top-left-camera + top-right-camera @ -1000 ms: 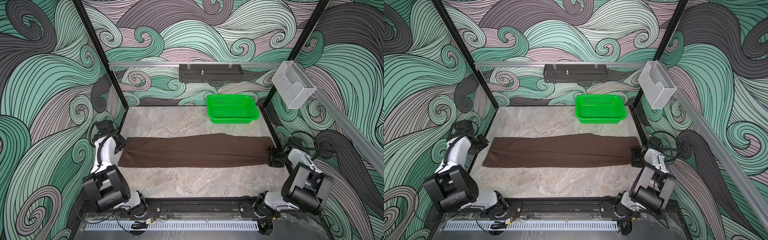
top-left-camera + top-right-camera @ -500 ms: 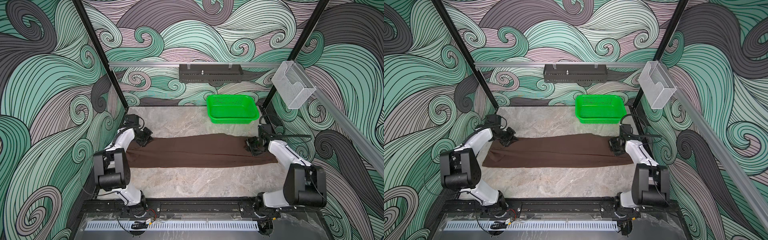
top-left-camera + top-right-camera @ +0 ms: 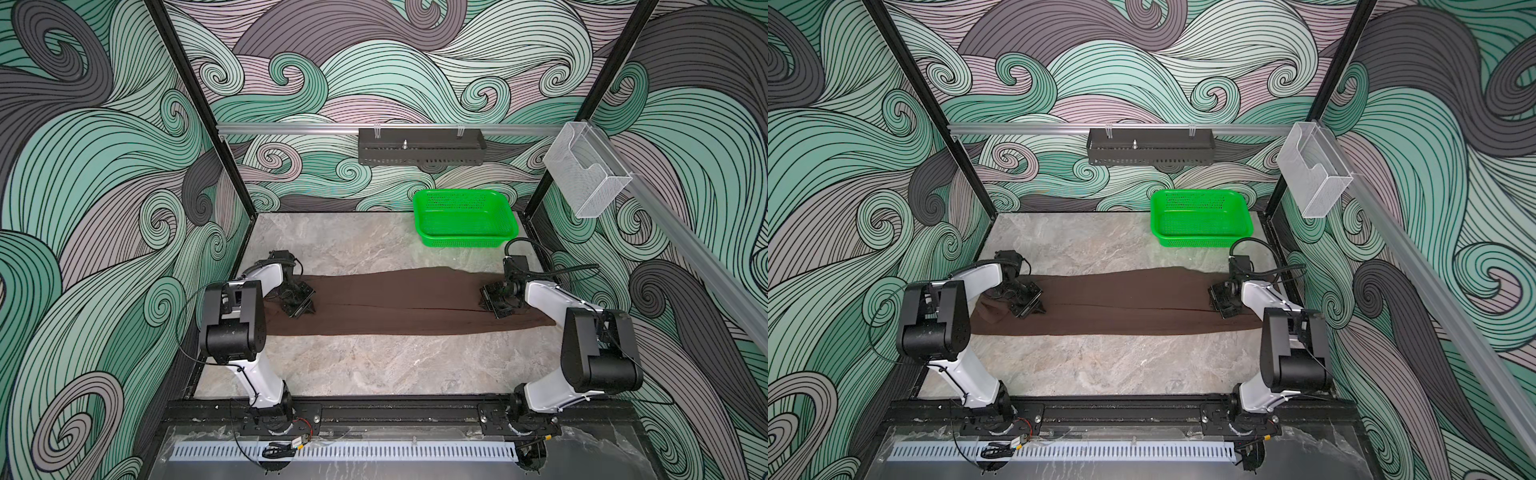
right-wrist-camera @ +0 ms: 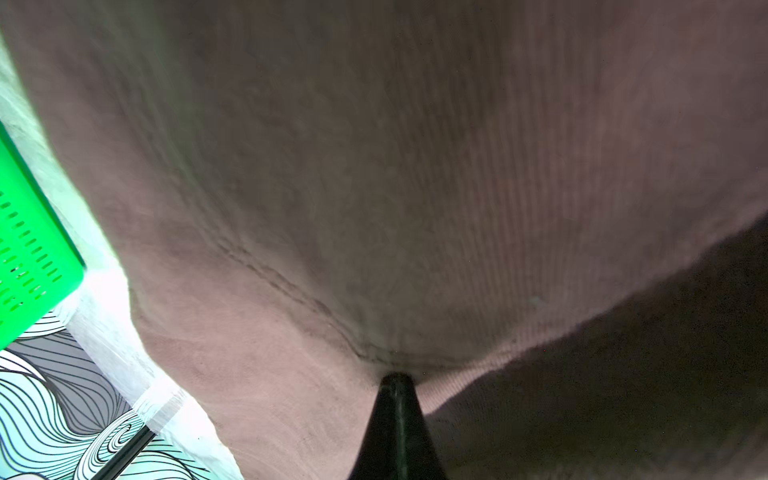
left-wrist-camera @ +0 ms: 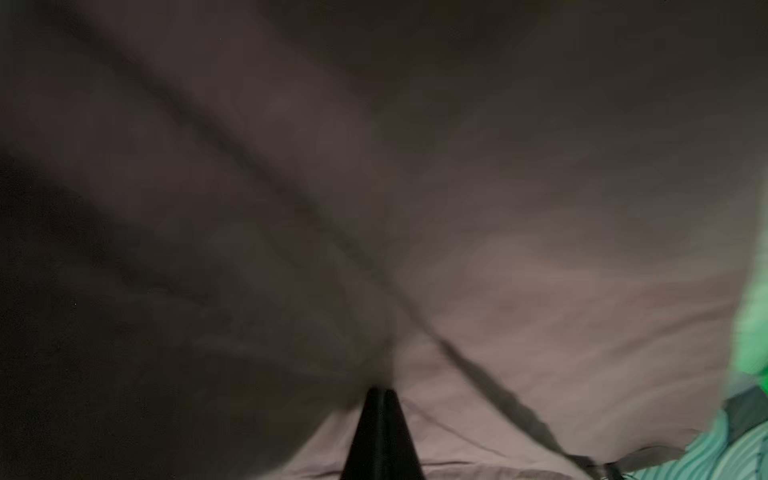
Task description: Fold and stack the trousers
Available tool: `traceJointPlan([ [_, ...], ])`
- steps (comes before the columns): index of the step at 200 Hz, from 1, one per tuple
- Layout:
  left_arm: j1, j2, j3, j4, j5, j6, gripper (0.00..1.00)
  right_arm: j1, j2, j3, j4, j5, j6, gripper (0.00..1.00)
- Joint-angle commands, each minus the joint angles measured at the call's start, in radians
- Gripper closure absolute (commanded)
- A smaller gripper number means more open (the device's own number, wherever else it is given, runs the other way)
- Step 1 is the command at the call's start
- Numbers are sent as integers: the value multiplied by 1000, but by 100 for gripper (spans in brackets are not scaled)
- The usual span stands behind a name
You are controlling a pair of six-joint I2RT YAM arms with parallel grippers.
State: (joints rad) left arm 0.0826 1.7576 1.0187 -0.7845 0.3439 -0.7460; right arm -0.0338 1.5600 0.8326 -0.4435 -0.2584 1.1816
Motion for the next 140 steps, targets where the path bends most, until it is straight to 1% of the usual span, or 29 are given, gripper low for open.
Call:
traceJointPlan([
  [1,6,-43,-57,-100,-30,49,98,0,-22,-31,-17,17,-24,100],
  [20,9,-100,-123,-119,-7,75,99,-7,-45,-54,-27,21,-37,100],
  [34,18,-153,-162,-148,-25,100,100,-11,-64,-63,-42,24,-53,100],
  [45,26,-187,-189,-164,-16,111,100,-11,-77,-70,-53,25,-64,100],
  [64,22,-224,-162,-201,23,109,100,-11,-104,-72,-79,22,-80,100],
  [71,23,-244,-143,-215,18,108,100,-11,-114,-72,-88,19,-84,100],
  [80,27,-273,-113,-228,2,106,100,-8,-130,-68,-99,18,-89,94],
  [88,35,-296,-90,-236,-6,98,96,-6,-143,-61,-111,16,-91,86],
  [104,43,-328,-46,-240,-2,82,85,10,-165,-37,-140,20,-92,67],
  [109,43,-329,-33,-242,-8,78,81,16,-171,-29,-149,23,-92,62],
  [118,49,-344,-10,-247,-19,72,77,28,-179,-17,-162,30,-87,54],
  [127,60,-361,13,-250,-28,68,74,40,-184,-4,-173,36,-81,49],
  [140,86,-363,38,-251,-39,63,72,66,-187,10,-179,46,-72,45],
])
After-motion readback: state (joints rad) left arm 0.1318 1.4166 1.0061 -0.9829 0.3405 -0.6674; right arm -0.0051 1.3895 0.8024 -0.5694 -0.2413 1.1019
